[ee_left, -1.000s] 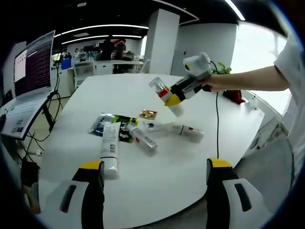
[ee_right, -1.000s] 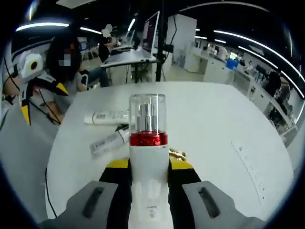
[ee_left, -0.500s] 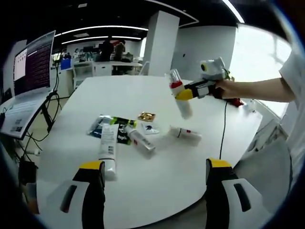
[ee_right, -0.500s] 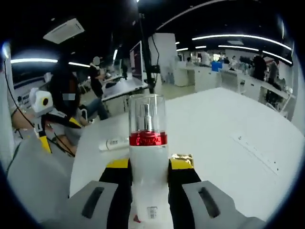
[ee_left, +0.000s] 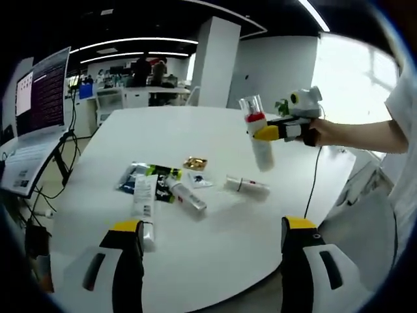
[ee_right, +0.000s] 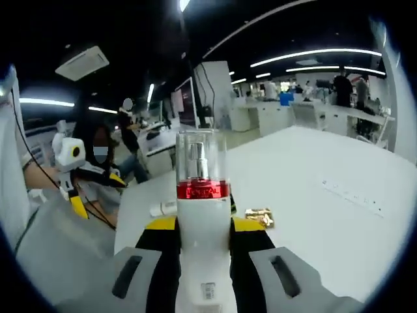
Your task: Arrange the skincare products in the storage area until every visible bottle or jar stands upright without overlapping.
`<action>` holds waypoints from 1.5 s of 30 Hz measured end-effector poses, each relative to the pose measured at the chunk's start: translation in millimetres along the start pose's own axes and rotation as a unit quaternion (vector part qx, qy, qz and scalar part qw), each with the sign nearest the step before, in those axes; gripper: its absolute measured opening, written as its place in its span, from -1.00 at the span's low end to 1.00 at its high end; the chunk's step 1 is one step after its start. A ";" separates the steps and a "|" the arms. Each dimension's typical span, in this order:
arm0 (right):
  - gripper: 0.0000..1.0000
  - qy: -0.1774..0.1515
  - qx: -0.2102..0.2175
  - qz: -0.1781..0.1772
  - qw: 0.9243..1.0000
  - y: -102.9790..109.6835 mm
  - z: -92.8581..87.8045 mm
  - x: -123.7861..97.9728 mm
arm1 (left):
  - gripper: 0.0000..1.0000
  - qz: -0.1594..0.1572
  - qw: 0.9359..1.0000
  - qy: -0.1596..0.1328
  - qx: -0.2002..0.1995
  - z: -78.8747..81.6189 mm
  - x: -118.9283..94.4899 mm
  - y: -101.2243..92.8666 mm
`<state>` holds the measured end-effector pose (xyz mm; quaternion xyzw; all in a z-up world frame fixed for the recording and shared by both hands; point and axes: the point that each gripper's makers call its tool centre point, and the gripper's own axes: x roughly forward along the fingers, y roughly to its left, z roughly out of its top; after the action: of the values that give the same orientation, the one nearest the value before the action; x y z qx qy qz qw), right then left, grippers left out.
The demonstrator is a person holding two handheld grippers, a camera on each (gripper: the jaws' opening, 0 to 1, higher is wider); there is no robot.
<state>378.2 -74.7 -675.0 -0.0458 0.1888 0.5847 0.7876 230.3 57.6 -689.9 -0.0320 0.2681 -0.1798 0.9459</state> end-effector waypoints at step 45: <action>-0.46 -0.079 -0.068 -0.155 0.982 121.4 43.7 -37.5 | -0.08 -0.102 0.985 -0.128 -0.059 126.1 19.5 -121.3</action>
<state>265.7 -57.9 -603.4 -0.0817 0.0759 0.4689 0.8762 271.9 -67.1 -572.8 -0.1380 0.1505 -0.2537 0.9455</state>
